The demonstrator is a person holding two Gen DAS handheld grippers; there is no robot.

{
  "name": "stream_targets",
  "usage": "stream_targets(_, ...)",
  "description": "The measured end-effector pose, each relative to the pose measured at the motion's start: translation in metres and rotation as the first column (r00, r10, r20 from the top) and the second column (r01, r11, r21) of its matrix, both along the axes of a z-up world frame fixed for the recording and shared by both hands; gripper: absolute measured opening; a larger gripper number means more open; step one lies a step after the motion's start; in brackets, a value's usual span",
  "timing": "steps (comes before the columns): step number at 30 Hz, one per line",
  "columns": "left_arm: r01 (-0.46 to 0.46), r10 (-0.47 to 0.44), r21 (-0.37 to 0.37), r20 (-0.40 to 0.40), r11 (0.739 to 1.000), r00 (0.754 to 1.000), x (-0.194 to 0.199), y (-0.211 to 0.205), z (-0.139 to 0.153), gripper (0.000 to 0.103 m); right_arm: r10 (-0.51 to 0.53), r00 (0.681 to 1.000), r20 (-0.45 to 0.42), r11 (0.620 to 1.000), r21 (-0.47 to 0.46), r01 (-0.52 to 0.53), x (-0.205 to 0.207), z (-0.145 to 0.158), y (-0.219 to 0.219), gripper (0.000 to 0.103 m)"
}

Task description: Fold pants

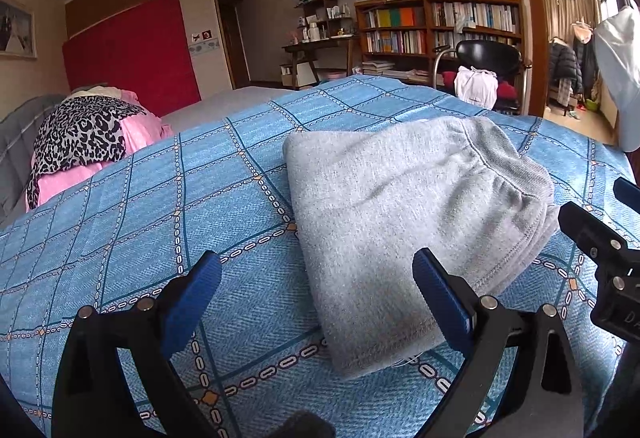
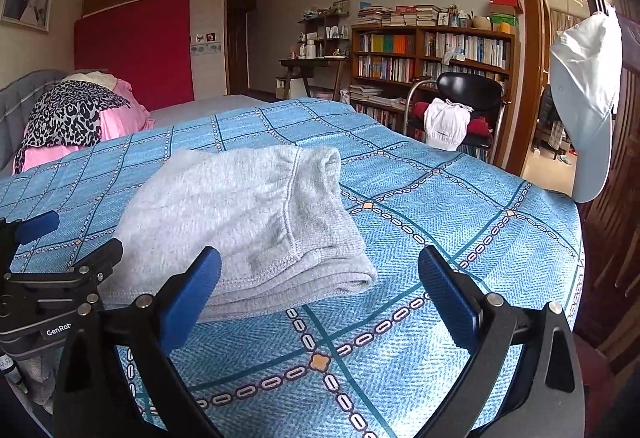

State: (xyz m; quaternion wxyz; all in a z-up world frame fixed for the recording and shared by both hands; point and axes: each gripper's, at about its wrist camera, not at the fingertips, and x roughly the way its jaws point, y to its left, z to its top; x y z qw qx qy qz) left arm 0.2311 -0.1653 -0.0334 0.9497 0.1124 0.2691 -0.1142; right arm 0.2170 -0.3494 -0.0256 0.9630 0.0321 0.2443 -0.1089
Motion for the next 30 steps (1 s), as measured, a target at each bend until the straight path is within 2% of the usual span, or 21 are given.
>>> stream_targets(30,0.030,-0.030,-0.008,0.018,1.000,0.999,-0.0044,0.0003,0.0033,0.095,0.015,1.000,-0.014,1.000,-0.009,-0.015,0.0073,-0.0041,0.0061,0.100)
